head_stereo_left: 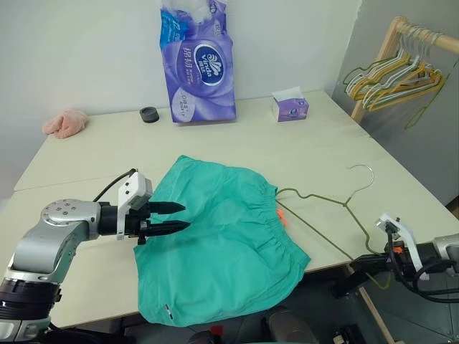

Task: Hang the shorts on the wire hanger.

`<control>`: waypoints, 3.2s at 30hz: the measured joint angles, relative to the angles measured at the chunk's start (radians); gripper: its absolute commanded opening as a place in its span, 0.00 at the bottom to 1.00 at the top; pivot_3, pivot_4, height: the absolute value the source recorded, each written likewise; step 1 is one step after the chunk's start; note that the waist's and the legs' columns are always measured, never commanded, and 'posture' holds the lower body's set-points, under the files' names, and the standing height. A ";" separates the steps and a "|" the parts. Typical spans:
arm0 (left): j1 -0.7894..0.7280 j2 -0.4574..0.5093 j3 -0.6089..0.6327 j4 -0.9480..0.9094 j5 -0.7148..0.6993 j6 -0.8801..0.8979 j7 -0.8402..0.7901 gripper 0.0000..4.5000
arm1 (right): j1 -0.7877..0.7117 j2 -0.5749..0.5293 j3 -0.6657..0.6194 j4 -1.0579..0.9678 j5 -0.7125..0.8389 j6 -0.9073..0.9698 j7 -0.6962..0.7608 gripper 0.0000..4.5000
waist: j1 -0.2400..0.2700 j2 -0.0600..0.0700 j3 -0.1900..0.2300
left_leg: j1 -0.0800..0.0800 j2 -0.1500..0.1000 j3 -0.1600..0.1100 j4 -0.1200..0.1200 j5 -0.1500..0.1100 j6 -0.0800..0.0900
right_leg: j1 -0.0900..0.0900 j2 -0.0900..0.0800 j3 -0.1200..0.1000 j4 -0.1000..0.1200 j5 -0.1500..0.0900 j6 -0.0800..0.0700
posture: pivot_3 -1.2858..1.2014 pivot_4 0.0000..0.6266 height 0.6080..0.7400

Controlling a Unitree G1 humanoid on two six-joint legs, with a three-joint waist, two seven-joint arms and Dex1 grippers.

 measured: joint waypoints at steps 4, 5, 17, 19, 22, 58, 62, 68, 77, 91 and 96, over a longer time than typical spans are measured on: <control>0.001 0.000 0.006 0.002 0.002 -0.010 0.003 0.55 | -0.025 -0.006 0.025 0.000 0.000 -0.016 0.008 0.00 | 0.000 0.000 0.000 | 0.000 0.000 0.000 0.000 0.000 0.000 | 0.000 0.000 0.000 0.000 0.000 0.000 | 0.40 0.07 1.00; 0.001 0.000 0.008 0.003 0.003 -0.014 0.004 0.55 | -0.030 -0.006 0.034 0.000 0.000 -0.017 0.009 0.00 | 0.000 0.000 0.000 | 0.000 0.000 0.000 0.000 0.000 0.000 | 0.000 0.000 0.000 0.000 0.000 0.000 | 0.40 0.07 1.00; -0.015 -0.005 0.006 0.038 0.023 -0.037 0.004 0.55 | -0.262 0.125 0.210 0.088 0.009 0.104 -0.040 0.00 | -0.001 0.000 0.000 | -0.001 0.000 0.000 0.000 0.000 0.000 | -0.001 0.000 0.000 0.000 0.000 0.000 | 0.40 0.08 1.00; -0.016 -0.007 0.005 0.040 0.024 -0.038 0.004 0.55 | -0.302 0.153 0.221 0.108 0.011 0.137 -0.055 0.00 | -0.001 0.000 0.000 | -0.001 0.000 -0.001 0.000 0.000 0.000 | -0.001 -0.001 0.001 0.000 0.000 0.000 | 0.40 0.07 1.00; -0.017 -0.012 0.006 0.042 0.026 -0.039 0.015 0.55 | -0.363 0.204 0.233 0.152 0.015 0.171 -0.086 0.00 | -0.001 0.000 0.000 | -0.001 0.000 -0.002 0.000 0.000 0.000 | -0.001 -0.001 0.003 0.000 0.000 0.000 | 0.40 0.07 1.00; -0.442 -0.084 -0.205 0.239 0.150 -0.191 -0.167 0.99 | -0.564 0.133 0.505 -0.112 -0.223 -0.304 -0.038 0.00 | -0.004 0.000 -0.001 | -0.003 -0.002 -0.008 0.000 0.000 -0.001 | -0.002 -0.002 -0.003 0.001 0.001 0.000 | 0.39 0.06 1.00; -0.441 -0.094 -0.233 0.267 0.201 -0.268 -0.194 0.99 | -0.564 0.134 0.511 -0.118 -0.262 -0.357 -0.020 0.00 | -0.007 0.000 -0.001 | -0.003 -0.001 -0.008 0.000 0.000 -0.001 | -0.002 -0.002 -0.003 0.001 0.003 -0.004 | 0.39 0.06 1.00; -0.414 -0.107 -0.241 0.286 0.223 -0.305 -0.216 0.99 | -0.566 0.153 0.511 -0.125 -0.279 -0.380 -0.005 0.00 | -0.007 0.000 -0.001 | -0.003 -0.001 -0.009 0.000 0.000 -0.001 | -0.002 -0.002 -0.003 0.001 0.003 -0.005 | 0.39 0.07 1.00; -0.364 -0.124 -0.254 0.284 0.241 -0.321 -0.239 0.99 | -0.592 0.196 0.486 -0.139 -0.276 -0.363 -0.007 0.00 | -0.006 0.000 -0.001 | -0.003 -0.001 -0.010 0.000 0.000 -0.001 | -0.002 -0.002 -0.004 0.001 0.003 -0.005 | 0.39 0.07 1.00; -0.364 -0.140 -0.256 0.299 0.259 -0.300 -0.234 0.19 | -0.592 0.202 0.474 -0.139 -0.279 -0.378 -0.006 0.00 | -0.006 0.000 -0.001 | -0.003 -0.002 -0.011 0.000 0.000 -0.001 | -0.002 -0.002 -0.004 0.001 0.004 -0.005 | 0.39 0.07 1.00; -0.353 -0.139 -0.256 0.273 0.254 -0.302 -0.262 0.01 | -0.590 0.201 0.447 -0.130 -0.307 -0.438 -0.007 0.00 | -0.006 0.000 -0.001 | -0.003 -0.002 -0.011 0.000 0.000 -0.001 | -0.002 -0.002 -0.004 0.001 0.003 -0.005 | 0.39 0.06 1.00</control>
